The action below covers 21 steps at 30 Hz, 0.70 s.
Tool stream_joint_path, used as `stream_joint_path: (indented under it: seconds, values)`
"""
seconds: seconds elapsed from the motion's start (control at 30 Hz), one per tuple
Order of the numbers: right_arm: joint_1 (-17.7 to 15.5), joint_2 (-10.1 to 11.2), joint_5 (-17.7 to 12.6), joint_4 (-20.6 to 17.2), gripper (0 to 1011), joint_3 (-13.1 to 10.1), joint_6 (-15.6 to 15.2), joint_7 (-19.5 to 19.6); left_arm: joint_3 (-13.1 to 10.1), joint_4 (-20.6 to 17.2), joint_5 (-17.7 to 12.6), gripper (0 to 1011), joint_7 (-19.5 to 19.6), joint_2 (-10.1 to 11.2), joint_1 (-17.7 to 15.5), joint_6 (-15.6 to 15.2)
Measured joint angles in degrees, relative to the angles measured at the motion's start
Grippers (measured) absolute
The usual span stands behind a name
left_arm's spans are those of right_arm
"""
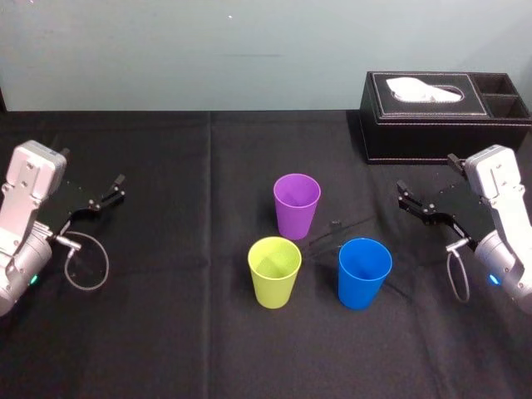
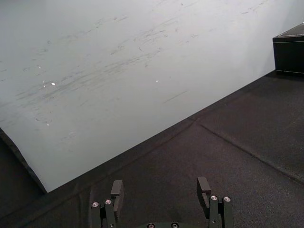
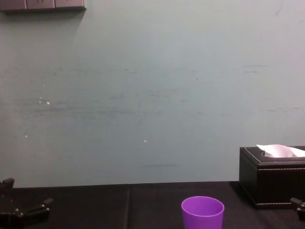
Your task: Stack the three plastic cups sequentially using one hand.
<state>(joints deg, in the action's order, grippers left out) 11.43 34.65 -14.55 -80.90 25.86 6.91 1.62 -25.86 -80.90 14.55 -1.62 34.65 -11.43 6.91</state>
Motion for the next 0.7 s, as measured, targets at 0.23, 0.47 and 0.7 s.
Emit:
stream_joint_path:
  seconds: [0.23,0.47,0.7]
  values:
    - [0.0,0.0,0.0,0.0,1003,0.0,0.0,0.0,0.0,0.0,0.0,1011,0.0,0.0,0.0,0.0]
    - [0.0,0.0,0.0,0.0,1003,0.0,0.0,0.0,0.0,0.0,0.0,1011,0.0,0.0,0.0,0.0]
    - [0.0,0.0,0.0,0.0,1003,0.0,0.0,0.0,0.0,0.0,0.0,1012,0.0,0.0,0.0,0.0]
